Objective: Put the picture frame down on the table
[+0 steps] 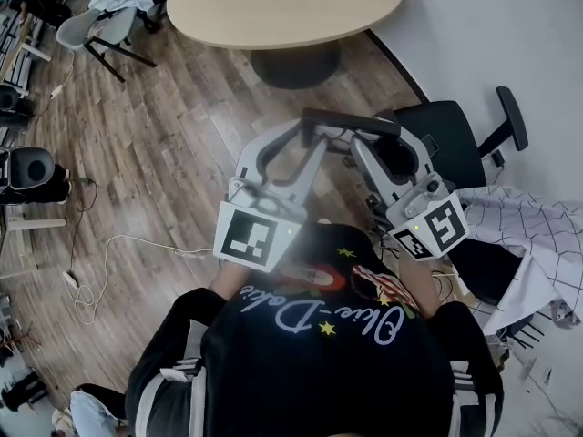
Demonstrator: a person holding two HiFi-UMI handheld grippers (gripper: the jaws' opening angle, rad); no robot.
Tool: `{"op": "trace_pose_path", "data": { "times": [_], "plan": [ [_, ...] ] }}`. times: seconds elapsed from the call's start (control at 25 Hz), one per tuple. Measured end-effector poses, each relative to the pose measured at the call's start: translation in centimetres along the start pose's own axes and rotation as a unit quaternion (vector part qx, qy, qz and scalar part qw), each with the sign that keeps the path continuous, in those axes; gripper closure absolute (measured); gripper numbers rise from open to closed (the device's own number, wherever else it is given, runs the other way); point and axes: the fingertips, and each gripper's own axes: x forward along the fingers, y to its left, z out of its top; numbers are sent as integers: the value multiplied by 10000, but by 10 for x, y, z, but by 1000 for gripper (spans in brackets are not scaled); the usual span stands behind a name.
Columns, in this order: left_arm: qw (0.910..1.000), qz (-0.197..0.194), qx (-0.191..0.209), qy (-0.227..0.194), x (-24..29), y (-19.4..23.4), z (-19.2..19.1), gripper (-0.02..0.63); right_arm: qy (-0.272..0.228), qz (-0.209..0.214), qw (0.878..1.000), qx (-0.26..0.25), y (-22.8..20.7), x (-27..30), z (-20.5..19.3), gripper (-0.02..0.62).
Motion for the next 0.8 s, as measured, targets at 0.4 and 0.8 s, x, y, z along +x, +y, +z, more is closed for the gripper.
{"op": "trace_pose_path", "data": {
  "times": [0.4,0.8],
  "plan": [
    [10000,-54,2,27,25,5,-3,495,27,-37,10000,30,-25,5,-3,499],
    [9998,-210,-61,-9,70,55,-9,495,73,-197,9998,-19,-67,54,-14,499]
  ]
}}
